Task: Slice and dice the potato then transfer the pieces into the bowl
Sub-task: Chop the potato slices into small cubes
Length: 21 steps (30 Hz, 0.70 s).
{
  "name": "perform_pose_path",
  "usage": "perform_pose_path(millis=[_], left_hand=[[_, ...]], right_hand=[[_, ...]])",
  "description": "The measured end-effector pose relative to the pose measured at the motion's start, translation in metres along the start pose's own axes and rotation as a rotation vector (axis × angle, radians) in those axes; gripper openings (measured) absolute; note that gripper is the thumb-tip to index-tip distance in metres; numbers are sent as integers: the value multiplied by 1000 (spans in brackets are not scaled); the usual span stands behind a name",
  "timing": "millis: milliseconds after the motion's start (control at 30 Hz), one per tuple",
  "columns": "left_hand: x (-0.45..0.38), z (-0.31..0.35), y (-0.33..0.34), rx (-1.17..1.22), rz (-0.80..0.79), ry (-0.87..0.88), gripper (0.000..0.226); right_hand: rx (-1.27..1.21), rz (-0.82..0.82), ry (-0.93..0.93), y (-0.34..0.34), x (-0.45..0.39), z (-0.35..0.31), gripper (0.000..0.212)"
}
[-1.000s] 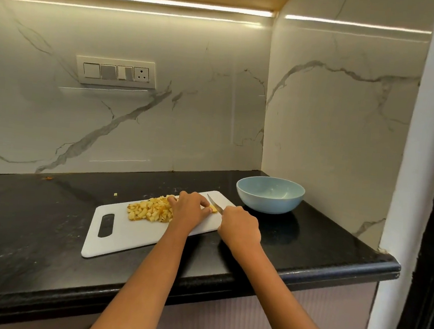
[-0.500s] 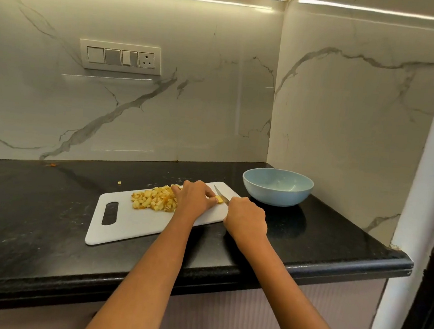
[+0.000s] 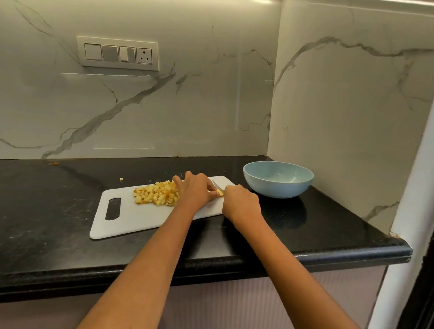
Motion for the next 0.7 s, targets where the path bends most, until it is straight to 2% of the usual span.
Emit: perform_pose_path(millis=[233,500,700], left_hand=[[2,-3,4,40,39,1,24],[2,-2,5,54,41,12,25],[2,-5,4,75,83,-17,20]], right_hand=[[124,127,-45,8,17,9,26],[-59,65,112,6,12,16,26],[-64,76,76,8,13,16,25]])
Point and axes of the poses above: each hand's wrist, its own x-axis away from the middle knuckle, its own y-axis out of the palm, z = x × y, the point moved 2 cm from there along -x, towards the middle knuckle, and after that the axes turned 13 degrees about y, right-handed, at the moved point
